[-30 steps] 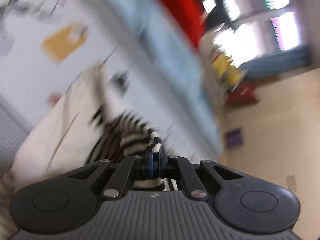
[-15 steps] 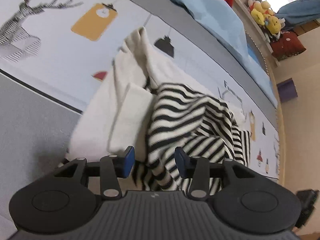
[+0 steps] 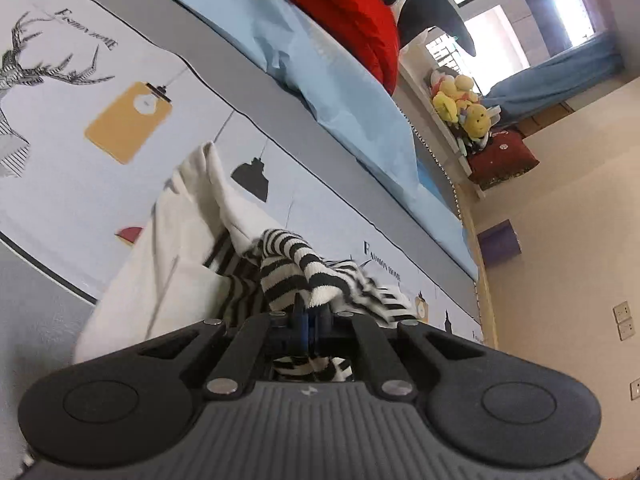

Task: Fold small clothes

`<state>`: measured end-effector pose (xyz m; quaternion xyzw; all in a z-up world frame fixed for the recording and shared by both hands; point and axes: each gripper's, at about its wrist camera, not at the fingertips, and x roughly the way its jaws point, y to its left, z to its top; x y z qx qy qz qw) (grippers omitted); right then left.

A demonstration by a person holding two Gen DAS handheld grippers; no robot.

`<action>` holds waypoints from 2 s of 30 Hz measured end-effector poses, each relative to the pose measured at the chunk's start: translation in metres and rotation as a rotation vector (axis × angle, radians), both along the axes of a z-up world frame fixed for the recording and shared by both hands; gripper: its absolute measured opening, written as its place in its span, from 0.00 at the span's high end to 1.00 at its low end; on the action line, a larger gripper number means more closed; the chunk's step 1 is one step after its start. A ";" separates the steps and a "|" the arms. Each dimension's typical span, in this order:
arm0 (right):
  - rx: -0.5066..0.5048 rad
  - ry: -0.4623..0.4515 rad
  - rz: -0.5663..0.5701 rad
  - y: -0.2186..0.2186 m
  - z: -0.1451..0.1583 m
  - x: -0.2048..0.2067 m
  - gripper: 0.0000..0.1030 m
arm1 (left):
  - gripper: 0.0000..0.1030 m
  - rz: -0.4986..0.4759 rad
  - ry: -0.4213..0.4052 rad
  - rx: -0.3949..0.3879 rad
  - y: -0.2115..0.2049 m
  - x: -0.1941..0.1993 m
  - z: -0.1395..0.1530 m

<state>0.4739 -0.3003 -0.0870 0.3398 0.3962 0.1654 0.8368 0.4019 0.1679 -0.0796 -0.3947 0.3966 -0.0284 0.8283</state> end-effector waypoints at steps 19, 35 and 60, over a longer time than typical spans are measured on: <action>-0.439 0.066 0.094 0.018 -0.003 -0.006 0.90 | 0.61 -0.125 0.038 0.335 -0.023 -0.009 0.010; -0.464 0.249 0.304 0.040 -0.042 -0.001 0.83 | 0.75 -0.446 0.292 0.623 -0.080 -0.001 -0.024; -0.548 0.175 0.244 0.034 -0.011 -0.026 0.82 | 0.54 -0.316 0.329 0.733 -0.075 -0.019 -0.011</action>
